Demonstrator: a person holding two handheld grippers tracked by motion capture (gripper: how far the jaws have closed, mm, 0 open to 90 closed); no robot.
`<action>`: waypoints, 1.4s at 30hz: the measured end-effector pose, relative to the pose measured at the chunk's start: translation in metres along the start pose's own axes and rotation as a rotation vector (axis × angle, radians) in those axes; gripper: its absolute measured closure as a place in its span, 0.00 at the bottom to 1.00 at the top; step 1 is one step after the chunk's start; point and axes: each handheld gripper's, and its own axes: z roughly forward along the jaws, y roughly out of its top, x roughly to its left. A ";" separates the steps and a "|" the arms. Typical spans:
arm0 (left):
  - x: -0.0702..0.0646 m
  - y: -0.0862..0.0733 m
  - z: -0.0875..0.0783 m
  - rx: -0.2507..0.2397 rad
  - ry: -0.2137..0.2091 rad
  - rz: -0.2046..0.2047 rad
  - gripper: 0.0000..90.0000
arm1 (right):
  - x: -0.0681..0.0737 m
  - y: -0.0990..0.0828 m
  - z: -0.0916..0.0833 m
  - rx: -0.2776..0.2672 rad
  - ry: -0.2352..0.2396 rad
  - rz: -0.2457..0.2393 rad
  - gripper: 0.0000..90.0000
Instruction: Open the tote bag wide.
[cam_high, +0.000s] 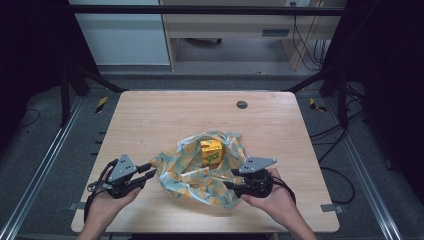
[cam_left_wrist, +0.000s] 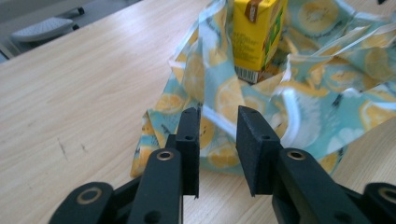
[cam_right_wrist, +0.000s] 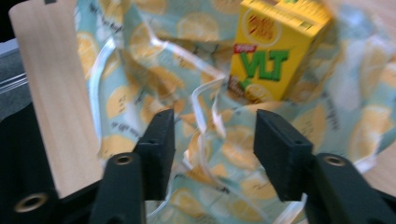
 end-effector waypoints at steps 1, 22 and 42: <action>-0.001 0.002 -0.001 -0.007 -0.009 -0.001 0.76 | -0.002 0.002 -0.001 -0.003 -0.009 0.000 0.50; -0.041 0.007 0.030 0.065 -0.148 0.079 0.24 | -0.053 0.032 0.025 0.035 -0.197 0.091 0.41; -0.043 -0.002 0.038 0.073 -0.128 0.111 0.96 | -0.066 0.038 0.041 0.069 -0.211 0.098 1.00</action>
